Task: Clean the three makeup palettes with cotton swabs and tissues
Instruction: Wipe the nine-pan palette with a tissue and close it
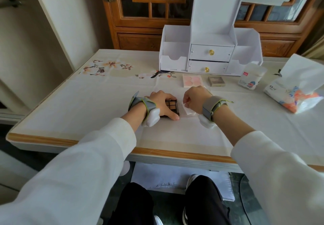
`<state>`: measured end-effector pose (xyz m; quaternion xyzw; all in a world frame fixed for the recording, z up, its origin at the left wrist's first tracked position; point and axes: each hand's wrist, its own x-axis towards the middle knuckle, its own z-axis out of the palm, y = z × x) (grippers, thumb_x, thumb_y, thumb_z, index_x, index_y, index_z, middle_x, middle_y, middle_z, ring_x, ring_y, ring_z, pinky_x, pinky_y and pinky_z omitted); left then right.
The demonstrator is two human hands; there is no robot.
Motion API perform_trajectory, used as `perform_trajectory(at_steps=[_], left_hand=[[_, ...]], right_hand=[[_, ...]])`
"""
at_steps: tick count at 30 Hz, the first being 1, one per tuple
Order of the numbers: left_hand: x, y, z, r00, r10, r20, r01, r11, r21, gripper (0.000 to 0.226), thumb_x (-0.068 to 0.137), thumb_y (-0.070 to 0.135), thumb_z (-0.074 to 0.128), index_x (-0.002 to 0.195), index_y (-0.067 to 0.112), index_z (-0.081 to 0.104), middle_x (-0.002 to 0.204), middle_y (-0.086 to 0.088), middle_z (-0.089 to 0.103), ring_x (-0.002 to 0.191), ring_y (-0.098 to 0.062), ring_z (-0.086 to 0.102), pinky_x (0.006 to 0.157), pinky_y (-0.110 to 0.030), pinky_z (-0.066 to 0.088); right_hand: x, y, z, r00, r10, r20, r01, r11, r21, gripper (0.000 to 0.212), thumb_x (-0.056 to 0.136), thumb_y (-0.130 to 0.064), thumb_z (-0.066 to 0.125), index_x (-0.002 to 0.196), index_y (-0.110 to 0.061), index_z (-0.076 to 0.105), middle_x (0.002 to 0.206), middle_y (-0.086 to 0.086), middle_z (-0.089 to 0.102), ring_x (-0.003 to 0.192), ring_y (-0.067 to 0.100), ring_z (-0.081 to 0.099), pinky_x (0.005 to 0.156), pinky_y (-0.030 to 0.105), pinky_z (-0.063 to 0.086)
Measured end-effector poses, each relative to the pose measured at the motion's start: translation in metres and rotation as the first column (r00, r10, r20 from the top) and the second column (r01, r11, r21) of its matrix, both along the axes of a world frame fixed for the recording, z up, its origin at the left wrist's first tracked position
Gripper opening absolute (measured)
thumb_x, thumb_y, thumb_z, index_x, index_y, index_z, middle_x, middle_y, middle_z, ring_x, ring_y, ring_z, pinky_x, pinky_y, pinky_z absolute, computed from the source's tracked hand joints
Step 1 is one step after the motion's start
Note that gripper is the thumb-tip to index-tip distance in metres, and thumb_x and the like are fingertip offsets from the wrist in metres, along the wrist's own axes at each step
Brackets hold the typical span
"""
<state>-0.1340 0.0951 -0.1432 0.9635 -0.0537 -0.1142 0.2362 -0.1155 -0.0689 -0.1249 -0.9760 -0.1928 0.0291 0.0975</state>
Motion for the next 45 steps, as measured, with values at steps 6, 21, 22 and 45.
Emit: perform_trajectory(at_steps=[6, 21, 22, 45], left_hand=[[-0.002, -0.001, 0.001, 1.0, -0.003, 0.015, 0.003, 1.0, 0.012, 0.081, 0.06, 0.053, 0.081, 0.132, 0.037, 0.049, 0.128, 0.007, 0.056, 0.119, -0.02, 0.051, 0.086, -0.026, 0.035], [-0.003, 0.0, 0.002, 1.0, -0.011, 0.009, 0.011, 1.0, 0.0, 0.081, 0.062, 0.051, 0.081, 0.134, 0.037, 0.047, 0.134, 0.007, 0.051, 0.123, -0.02, 0.048, 0.087, -0.025, 0.034], [-0.003, 0.0, 0.003, 1.0, -0.011, 0.007, 0.011, 1.0, -0.001, 0.081, 0.063, 0.051, 0.081, 0.134, 0.036, 0.047, 0.134, 0.006, 0.05, 0.123, -0.02, 0.048, 0.087, -0.024, 0.033], [-0.023, -0.023, 0.008, 0.973, 0.1, 0.21, -0.07, 0.987, -0.145, 0.076, 0.061, 0.04, 0.085, 0.127, 0.021, 0.052, 0.125, -0.005, 0.044, 0.111, -0.02, 0.053, 0.092, -0.024, 0.042]], right_hand=[[-0.006, -0.002, 0.0, 0.997, 0.059, -0.048, -0.06, 0.998, -0.007, 0.016, 0.081, -0.015, 0.06, 0.091, -0.021, 0.071, 0.084, -0.006, 0.064, 0.082, 0.011, 0.053, 0.061, 0.014, 0.039], [-0.003, -0.02, -0.003, 1.0, -0.007, -0.024, 0.007, 1.0, 0.013, 0.014, 0.077, -0.011, 0.062, 0.083, -0.014, 0.073, 0.089, 0.001, 0.071, 0.093, 0.021, 0.06, 0.081, 0.023, 0.047], [-0.005, -0.018, -0.003, 1.0, 0.004, -0.023, -0.003, 1.0, 0.006, 0.013, 0.075, -0.012, 0.062, 0.081, -0.016, 0.073, 0.085, 0.0, 0.071, 0.091, 0.021, 0.061, 0.081, 0.025, 0.05], [-0.008, -0.082, -0.007, 0.879, -0.478, 0.012, 0.429, 0.8, 0.42, 0.023, 0.084, -0.017, 0.06, 0.105, -0.014, 0.067, 0.112, 0.008, 0.062, 0.1, 0.025, 0.057, 0.08, 0.026, 0.042]])
